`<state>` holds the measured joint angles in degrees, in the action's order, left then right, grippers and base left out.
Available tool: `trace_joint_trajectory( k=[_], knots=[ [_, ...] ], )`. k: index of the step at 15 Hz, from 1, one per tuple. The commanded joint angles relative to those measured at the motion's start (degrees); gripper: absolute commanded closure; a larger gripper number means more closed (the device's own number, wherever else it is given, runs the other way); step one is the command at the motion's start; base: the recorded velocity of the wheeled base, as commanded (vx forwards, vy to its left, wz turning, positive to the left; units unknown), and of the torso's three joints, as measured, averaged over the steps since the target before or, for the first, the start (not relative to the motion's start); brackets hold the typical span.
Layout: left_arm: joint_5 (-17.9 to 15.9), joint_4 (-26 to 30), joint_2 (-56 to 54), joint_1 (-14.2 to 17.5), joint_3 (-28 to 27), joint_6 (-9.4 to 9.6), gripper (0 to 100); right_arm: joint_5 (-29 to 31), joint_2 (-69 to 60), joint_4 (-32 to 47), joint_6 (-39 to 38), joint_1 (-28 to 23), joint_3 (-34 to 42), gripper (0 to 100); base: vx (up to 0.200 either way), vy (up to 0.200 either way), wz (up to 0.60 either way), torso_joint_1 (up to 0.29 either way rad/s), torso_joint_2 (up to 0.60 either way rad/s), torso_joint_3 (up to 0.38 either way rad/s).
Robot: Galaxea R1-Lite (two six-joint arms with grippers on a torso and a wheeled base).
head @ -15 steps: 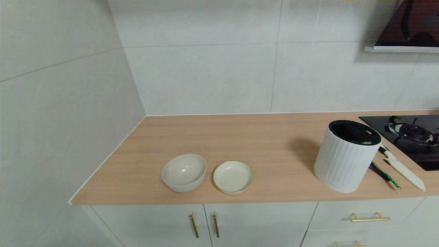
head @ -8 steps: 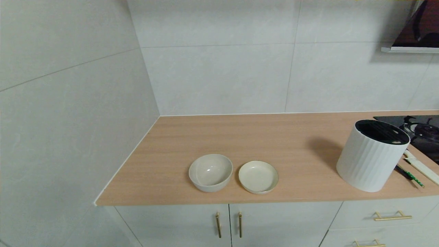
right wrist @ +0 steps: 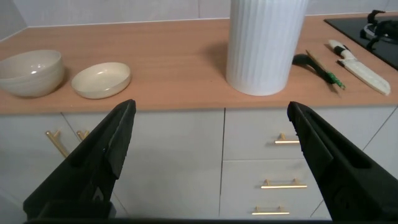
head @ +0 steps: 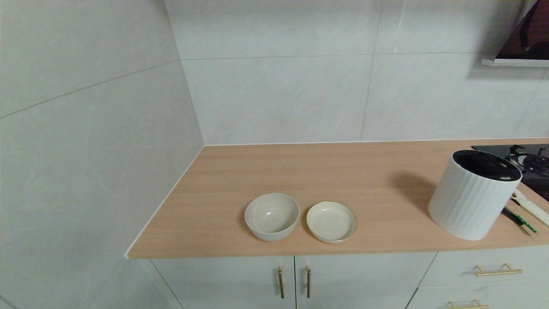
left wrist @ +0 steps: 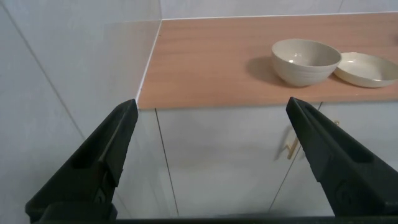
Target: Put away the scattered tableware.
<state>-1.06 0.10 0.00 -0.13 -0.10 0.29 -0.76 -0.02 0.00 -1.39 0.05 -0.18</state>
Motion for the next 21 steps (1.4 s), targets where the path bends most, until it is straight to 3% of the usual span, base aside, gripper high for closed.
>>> trace_joint_trajectory(
  k=[1,9,21],
  knots=[
    [0.0,0.0,0.0,0.0,0.0,-0.03,0,0.0,0.0,0.0,0.0,0.0,0.0,0,0.000,0.000,0.00,0.000,0.00,0.000],
    [0.0,0.0,0.0,0.0,0.0,-0.03,0,0.0,0.0,0.0,0.0,0.0,0.0,0,0.000,0.000,0.00,-0.088,0.20,0.108],
    [0.0,0.0,0.0,0.0,0.0,-0.03,0,0.0,0.0,0.0,0.0,0.0,0.0,0,0.000,0.000,0.00,-0.233,0.54,0.291]
  ],
)
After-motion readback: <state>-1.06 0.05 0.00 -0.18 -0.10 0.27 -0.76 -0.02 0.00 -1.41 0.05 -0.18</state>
